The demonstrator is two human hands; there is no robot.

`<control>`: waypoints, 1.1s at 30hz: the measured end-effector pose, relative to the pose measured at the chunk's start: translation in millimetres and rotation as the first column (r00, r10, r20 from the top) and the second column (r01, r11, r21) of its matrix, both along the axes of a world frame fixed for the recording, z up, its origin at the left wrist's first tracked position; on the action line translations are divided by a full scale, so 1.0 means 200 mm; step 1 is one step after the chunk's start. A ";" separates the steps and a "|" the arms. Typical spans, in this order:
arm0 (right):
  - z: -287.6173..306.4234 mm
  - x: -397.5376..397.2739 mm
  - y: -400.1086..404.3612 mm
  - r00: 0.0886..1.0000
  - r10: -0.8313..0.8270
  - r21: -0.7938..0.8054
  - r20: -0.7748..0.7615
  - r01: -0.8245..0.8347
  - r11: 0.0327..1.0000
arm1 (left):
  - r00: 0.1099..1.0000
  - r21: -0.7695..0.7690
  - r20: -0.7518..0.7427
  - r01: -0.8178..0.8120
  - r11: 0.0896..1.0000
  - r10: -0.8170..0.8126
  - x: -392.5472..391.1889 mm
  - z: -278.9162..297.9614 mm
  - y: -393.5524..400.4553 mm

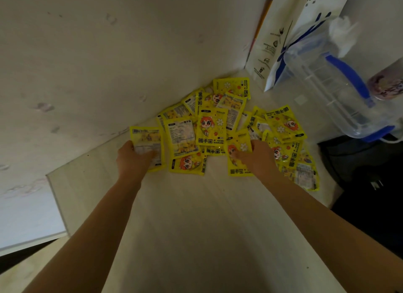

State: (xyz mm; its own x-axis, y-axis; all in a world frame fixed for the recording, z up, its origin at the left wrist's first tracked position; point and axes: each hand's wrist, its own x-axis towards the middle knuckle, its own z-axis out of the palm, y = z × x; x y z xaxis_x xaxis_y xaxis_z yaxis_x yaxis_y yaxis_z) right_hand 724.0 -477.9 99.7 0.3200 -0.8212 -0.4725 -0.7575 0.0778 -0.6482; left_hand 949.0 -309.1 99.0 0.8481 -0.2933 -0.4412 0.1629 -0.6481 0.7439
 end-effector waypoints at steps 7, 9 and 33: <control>0.01 0.30 -0.10 0.982 -0.142 0.079 0.126 0.133 0.988 | 0.993 -0.099 -0.115 -0.012 0.995 0.001 -0.05 -0.04 -0.27; -0.04 0.37 -0.12 0.985 -0.148 0.060 0.082 0.144 0.988 | 0.997 -0.053 -0.076 -0.021 0.998 0.017 -0.06 -0.07 -0.32; 0.01 0.25 -0.17 0.939 -0.290 0.065 0.183 0.283 0.957 | 0.995 -0.161 0.069 0.084 0.983 -0.074 -0.13 -0.01 -0.29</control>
State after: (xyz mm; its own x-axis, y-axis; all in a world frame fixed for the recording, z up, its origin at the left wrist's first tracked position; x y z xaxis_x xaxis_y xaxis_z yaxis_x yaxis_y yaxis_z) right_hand 774.0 -512.7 102.3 0.1596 -0.8744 -0.4582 -0.5641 0.3001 -0.7692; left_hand 924.0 -367.7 96.2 0.8440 -0.4240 -0.3284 0.0656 -0.5261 0.8479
